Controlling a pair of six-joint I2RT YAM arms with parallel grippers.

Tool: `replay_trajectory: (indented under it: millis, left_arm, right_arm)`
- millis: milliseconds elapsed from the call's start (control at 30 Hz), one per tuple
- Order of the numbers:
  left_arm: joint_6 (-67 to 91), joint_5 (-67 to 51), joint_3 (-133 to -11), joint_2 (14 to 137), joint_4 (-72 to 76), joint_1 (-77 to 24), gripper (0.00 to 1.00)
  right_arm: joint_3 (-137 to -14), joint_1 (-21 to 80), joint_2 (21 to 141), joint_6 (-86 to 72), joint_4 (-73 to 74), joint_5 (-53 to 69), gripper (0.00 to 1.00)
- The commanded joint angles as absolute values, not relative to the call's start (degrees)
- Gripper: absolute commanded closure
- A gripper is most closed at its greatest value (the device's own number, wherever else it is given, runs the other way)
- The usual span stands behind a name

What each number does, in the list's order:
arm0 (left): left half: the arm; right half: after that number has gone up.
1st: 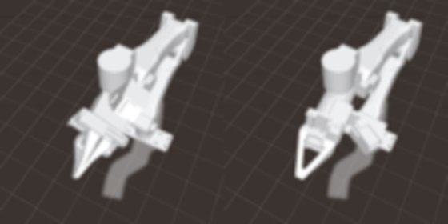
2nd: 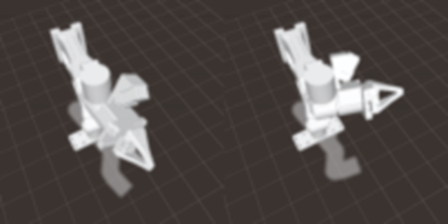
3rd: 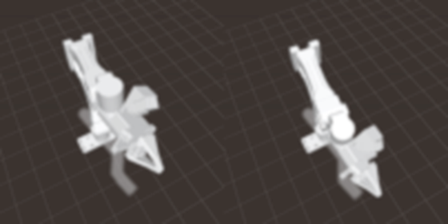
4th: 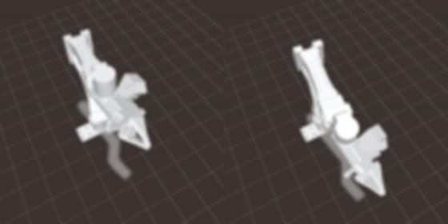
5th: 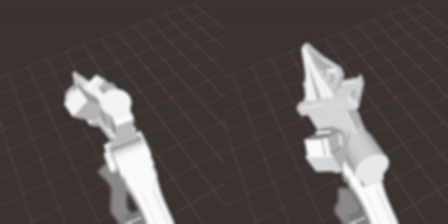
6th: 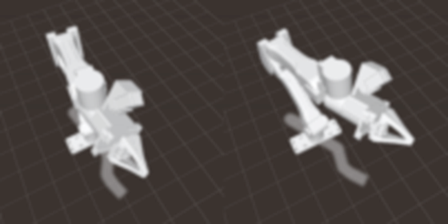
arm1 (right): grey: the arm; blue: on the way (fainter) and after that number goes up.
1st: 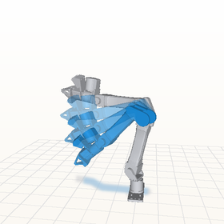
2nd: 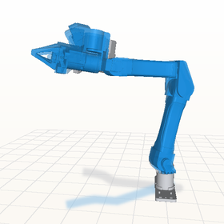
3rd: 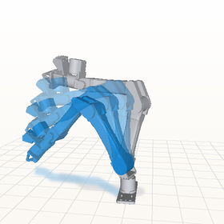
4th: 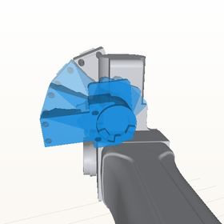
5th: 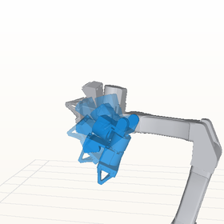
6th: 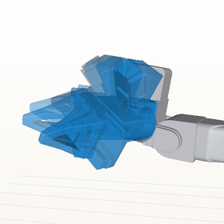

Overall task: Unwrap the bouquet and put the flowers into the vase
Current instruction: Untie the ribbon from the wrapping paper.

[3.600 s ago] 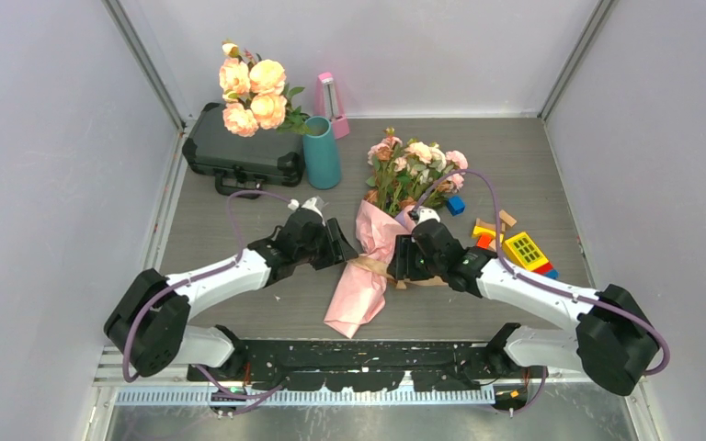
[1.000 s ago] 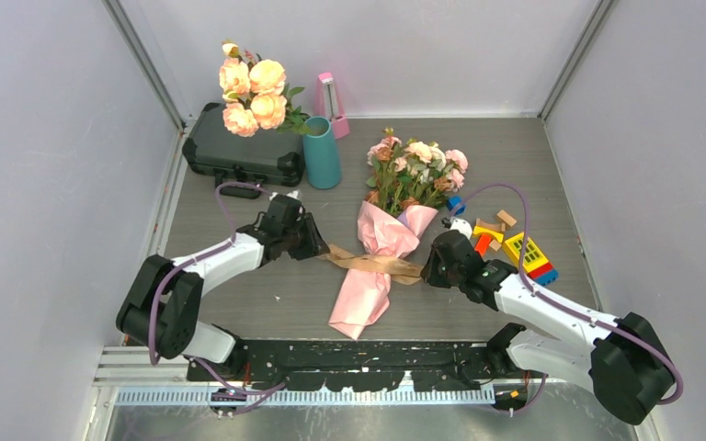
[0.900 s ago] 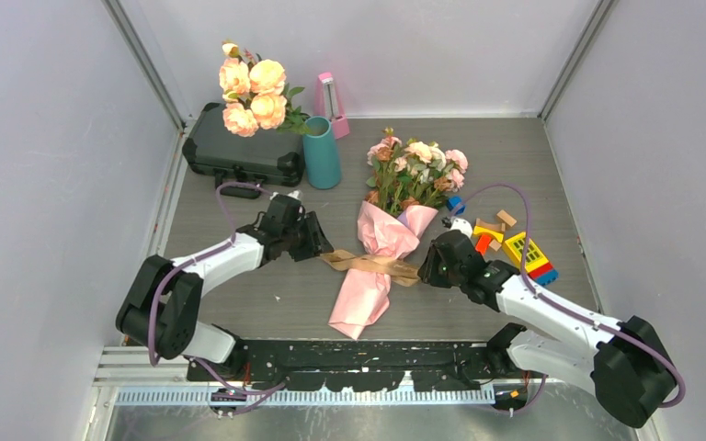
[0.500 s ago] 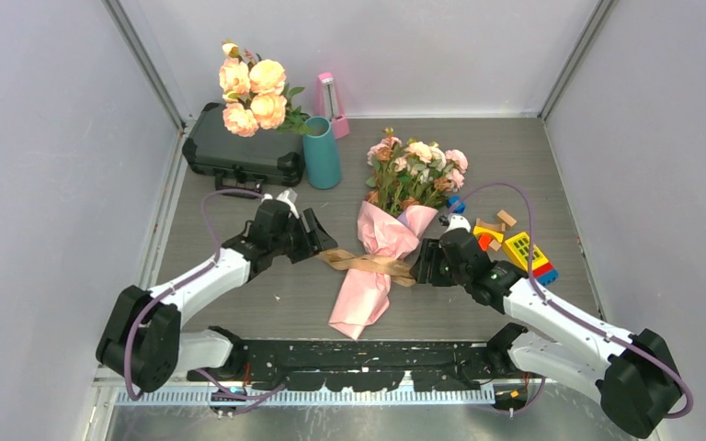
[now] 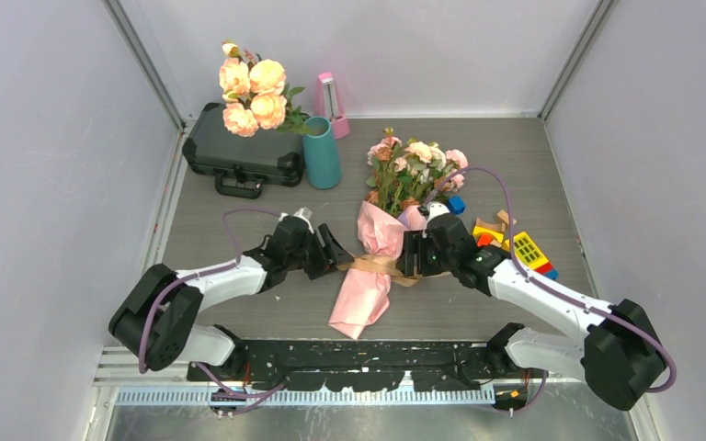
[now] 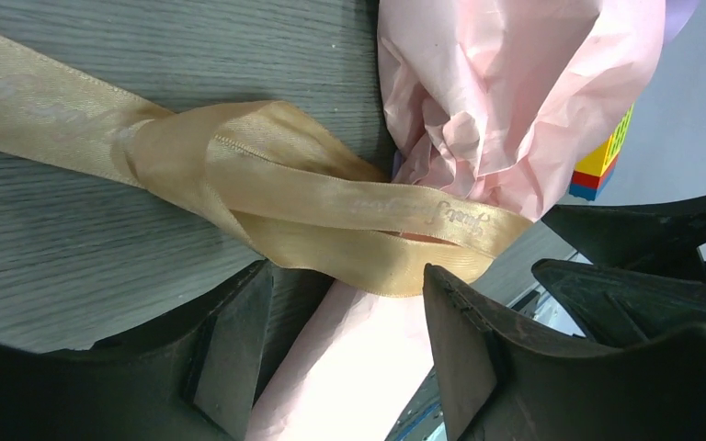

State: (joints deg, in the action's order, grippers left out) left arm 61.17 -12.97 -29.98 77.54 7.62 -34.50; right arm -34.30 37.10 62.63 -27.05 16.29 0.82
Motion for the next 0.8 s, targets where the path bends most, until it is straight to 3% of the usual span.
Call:
replay_trajectory:
  millis: [0, 267, 600, 767]
  left_arm:
    - [63.88, -11.43, -29.38, 79.83, 14.41, -35.84, 0.38]
    - [65.29, -10.22, -29.05, 82.31, 16.99, -37.12, 0.43]
    - [64.84, -8.70, -29.15, 81.72, 16.40, -37.10, 0.62]
    - [63.28, -7.44, -30.15, 80.58, 13.37, -37.14, 0.61]
  right_arm:
    - [-37.24, 36.91, 65.32, -24.39, 11.28, 3.84, 0.34]
    - [-38.51, 36.91, 69.64, -22.33, 8.48, 7.00, 0.36]
    - [-39.05, 36.91, 72.15, -21.23, 8.43, 10.04, 0.51]
    - [-38.74, 36.91, 73.03, -21.16, 8.44, 10.78, 0.53]
